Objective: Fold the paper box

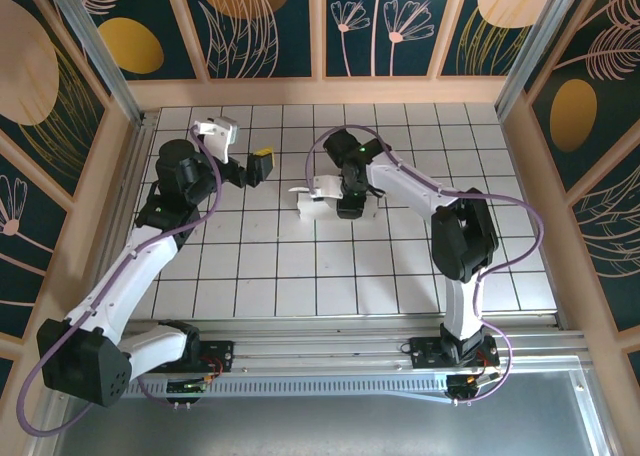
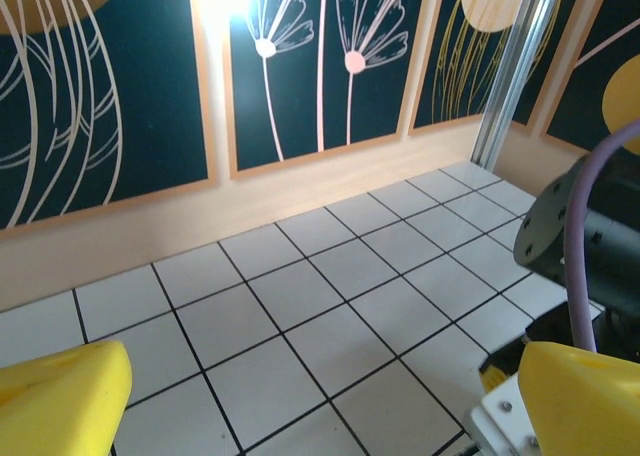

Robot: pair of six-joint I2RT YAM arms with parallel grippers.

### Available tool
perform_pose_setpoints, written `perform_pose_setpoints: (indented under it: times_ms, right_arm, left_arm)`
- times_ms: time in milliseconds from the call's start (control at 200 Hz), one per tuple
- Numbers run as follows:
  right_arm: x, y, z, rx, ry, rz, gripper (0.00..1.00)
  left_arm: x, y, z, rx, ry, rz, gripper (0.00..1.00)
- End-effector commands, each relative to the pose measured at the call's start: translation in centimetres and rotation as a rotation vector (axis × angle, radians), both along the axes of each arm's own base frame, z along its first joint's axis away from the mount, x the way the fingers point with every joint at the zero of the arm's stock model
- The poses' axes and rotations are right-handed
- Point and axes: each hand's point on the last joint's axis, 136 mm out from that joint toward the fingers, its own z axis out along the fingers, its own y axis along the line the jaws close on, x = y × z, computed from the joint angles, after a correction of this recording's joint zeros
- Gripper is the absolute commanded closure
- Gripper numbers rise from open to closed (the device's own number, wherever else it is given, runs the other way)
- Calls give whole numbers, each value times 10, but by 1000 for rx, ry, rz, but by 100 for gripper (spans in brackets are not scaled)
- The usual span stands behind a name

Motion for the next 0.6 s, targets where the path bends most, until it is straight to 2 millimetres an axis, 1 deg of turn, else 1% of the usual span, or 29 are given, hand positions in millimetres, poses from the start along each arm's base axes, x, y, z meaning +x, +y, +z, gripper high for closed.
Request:
perform_pose_setpoints:
  times_ms: [0, 55, 90, 110, 115, 125, 145, 195, 265, 310, 385, 465, 500, 596]
  right_arm:
    - [-1, 4, 11, 5, -2, -7, 33]
    - [1, 7, 23, 38, -30, -6, 25]
    - [3, 8, 33, 55, -55, -6, 21]
    - [1, 12, 38, 87, -51, 3, 19]
    - [1, 13, 39, 92, -53, 5, 19]
    - [2, 14, 42, 101, -56, 6, 18]
    - [2, 15, 47, 118, -66, 10, 17]
    - [3, 16, 57, 146, -80, 11, 15]
    - [0, 16, 65, 183, -73, 21, 16]
    - [-1, 15, 64, 196, -58, 16, 22]
    - [2, 11, 58, 202, -38, -9, 35]
    - [5, 7, 50, 192, -30, -24, 55]
    - [6, 6, 47, 188, -31, -27, 60]
    - [10, 5, 44, 191, -39, -30, 68]
  left_arm:
    - [-4, -6, 8, 9, -41, -44, 1]
    - [-3, -8, 1, 26, -15, -59, 1]
    - [-2, -10, -10, 47, 13, -68, 1]
    - [-2, -10, -16, 62, 31, -73, 1]
    - [-1, -10, -11, 62, 22, -73, 1]
    - [-1, -11, -8, 66, 17, -77, 1]
    - [0, -12, -11, 79, 28, -85, 1]
    - [1, -15, -21, 116, 56, -110, 1]
    - [5, -18, -38, 154, 109, -133, 1]
    - [7, -21, -46, 160, 141, -152, 1]
    - [11, -27, -54, 131, 183, -171, 2]
    - [13, -36, -63, 91, 244, -212, 2]
    - [17, -37, -68, 74, 279, -198, 3]
    - [25, -39, -80, 72, 344, -196, 3]
